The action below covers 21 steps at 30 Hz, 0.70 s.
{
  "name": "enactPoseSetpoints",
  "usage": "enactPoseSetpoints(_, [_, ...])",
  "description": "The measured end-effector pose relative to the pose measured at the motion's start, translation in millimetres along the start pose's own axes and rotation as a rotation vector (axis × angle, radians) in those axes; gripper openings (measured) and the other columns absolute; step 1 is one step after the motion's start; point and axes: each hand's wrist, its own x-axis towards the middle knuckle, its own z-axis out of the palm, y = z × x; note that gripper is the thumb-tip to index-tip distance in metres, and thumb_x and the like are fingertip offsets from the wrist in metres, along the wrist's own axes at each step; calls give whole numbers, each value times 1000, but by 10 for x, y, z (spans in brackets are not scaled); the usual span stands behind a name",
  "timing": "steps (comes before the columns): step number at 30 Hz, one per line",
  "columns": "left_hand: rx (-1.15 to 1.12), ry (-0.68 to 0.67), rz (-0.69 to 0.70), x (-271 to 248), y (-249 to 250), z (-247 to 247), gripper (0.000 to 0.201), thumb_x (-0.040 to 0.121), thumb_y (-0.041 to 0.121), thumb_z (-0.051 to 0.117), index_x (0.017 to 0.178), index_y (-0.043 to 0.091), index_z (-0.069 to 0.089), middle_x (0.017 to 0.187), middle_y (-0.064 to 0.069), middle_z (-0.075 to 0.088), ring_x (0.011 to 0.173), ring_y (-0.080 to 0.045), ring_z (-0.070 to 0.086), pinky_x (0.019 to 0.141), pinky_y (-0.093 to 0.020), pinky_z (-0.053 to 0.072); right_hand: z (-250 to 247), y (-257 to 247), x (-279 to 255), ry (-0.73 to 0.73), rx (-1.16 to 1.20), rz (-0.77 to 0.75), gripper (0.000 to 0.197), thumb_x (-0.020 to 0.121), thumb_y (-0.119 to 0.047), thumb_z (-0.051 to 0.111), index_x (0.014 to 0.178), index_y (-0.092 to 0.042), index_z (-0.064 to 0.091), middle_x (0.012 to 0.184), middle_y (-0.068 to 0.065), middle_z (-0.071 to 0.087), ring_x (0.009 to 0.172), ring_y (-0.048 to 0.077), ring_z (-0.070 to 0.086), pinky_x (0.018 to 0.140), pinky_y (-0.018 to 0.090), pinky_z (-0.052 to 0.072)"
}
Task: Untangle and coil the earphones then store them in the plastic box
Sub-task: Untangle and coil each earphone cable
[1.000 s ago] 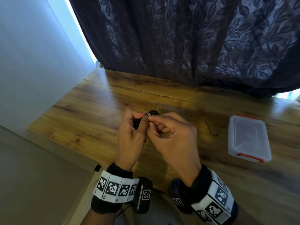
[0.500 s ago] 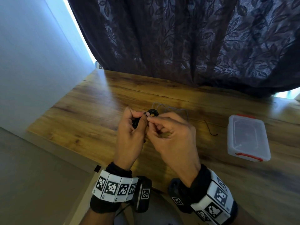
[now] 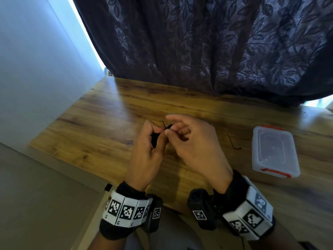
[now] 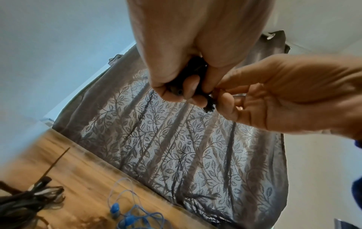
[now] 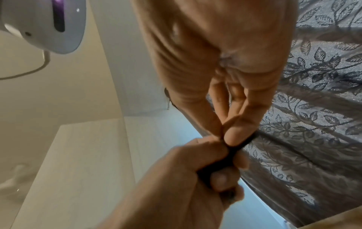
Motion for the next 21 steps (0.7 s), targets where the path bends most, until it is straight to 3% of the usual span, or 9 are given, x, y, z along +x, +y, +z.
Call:
enactPoseSetpoints(3, [16,-42,16,2,-2,-17,18,97,33,53,95,15,52,84,-13,61,72,-37,61,60,-58,49,-104,0,98,-97,-41,-12,16,91,-23,71,107,-29,73,91,-14,68,84,-2,63,72,10,51])
enactPoseSetpoints(8, [-13,-58,-46,18,-14,-35,22,95,34,57,96,12,55,86,-16,64,77,-39,62,64,-59,50,-105,64,105,-68,-22,-142,10,88,-8,73,87,-17,69,92,-6,62,84,8,62,69,17,53])
enactPoseSetpoints(12, [-39,-107,-108,41,-44,-38,15,96,24,59,97,9,56,86,-14,66,80,-36,65,70,-59,52,-22,144,33,-15,-2,-210,16,89,4,66,88,-13,64,87,-1,63,84,14,63,69,23,53])
enactPoseSetpoints(15, [-142,-159,-171,29,-43,-67,11,96,19,58,98,8,57,88,-9,71,84,-26,68,73,-49,55,-13,170,0,-25,103,-153,15,94,4,61,93,-10,62,88,3,66,81,11,67,64,14,53])
enactPoseSetpoints(16, [-200,-164,-210,20,-36,-75,9,95,20,58,97,11,59,87,-8,72,85,-24,67,73,-47,53,-18,161,-10,-27,113,-148,14,95,3,60,95,-11,61,87,2,66,79,11,68,64,16,55])
enactPoseSetpoints(18, [-317,-157,-285,12,-48,-79,6,92,26,61,91,20,62,85,-8,70,85,-30,62,76,-52,47,-39,132,-33,-27,92,-154,13,98,0,57,98,-13,58,86,0,67,78,9,69,65,22,57])
enactPoseSetpoints(21, [-424,-148,-321,22,-67,-97,9,88,33,62,88,25,63,84,-11,67,85,-34,55,79,-53,41,-55,93,-62,-21,55,-162,14,100,-2,53,100,-16,53,89,-5,68,81,0,68,65,21,58])
